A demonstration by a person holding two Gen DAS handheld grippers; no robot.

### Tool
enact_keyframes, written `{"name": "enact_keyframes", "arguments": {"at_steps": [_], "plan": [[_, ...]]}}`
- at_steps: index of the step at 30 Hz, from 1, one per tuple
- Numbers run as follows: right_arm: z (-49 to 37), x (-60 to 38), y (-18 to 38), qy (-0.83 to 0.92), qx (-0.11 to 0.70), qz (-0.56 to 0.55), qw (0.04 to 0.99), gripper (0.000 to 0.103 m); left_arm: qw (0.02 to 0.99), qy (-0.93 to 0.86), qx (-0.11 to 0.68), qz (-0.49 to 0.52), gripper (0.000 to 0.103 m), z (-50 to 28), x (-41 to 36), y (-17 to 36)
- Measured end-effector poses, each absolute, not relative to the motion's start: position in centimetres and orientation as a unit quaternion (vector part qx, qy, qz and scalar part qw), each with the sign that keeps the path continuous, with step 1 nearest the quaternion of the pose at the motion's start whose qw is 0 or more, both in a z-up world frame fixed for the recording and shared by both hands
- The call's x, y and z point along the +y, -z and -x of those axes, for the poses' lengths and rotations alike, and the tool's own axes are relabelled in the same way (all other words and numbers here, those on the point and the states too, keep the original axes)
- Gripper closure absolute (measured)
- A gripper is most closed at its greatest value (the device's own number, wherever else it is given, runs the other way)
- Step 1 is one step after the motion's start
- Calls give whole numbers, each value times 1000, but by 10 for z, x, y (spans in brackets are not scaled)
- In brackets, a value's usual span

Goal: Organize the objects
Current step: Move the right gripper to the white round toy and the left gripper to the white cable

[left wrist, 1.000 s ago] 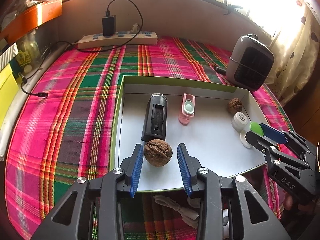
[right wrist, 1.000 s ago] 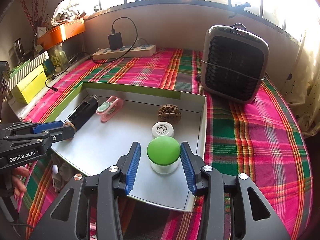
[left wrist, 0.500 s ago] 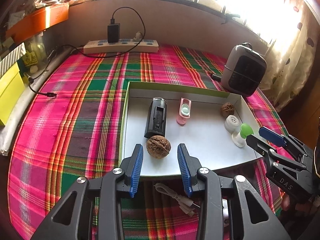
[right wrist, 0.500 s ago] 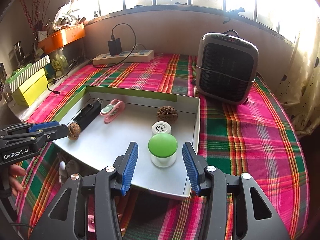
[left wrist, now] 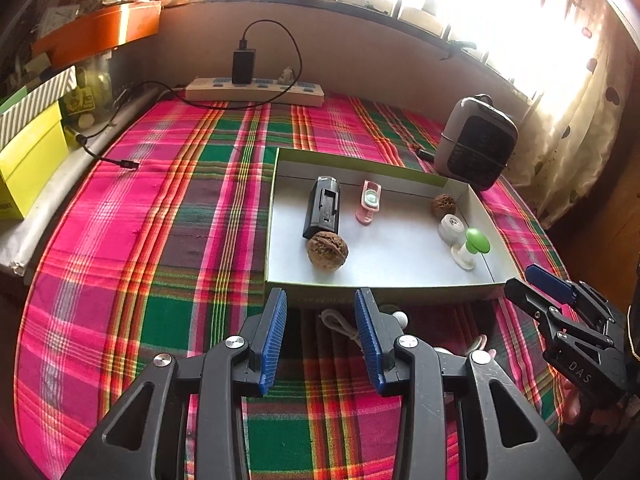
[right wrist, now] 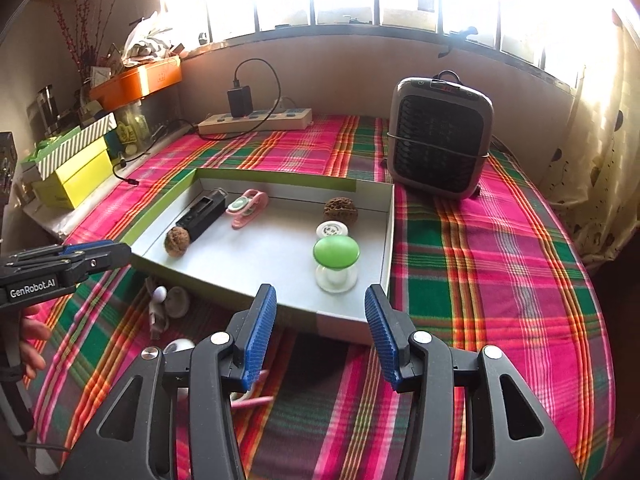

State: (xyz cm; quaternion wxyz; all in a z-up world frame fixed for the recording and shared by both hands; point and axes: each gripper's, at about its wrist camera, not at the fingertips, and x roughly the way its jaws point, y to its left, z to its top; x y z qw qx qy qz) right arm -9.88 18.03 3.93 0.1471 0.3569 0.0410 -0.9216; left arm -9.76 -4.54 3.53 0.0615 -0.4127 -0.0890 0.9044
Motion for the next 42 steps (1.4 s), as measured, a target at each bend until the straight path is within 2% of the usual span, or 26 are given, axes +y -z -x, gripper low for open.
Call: {"name": "enact_keyframes", "arguments": {"at_steps": [14,22,38,41,42], "plan": [[65,135,-23,888,36,-381,256,56,60,-896,-106,427,69,76,-62,-18],[71,122,-10,877,31,-403,259,55,68,-894,-114,428,69,74,-67,-15],[64,97,-4,867,103,-412,260,56,89,-886,-122,438,69,82,-65,-11],[64,95,-2,866,107,-415,259,65,91,-885,-122,440,69,83,-64,-10],[63,95,-2,866,107,-415,258,65,92,-885,-122,440,69,82,-64,-11]]}}
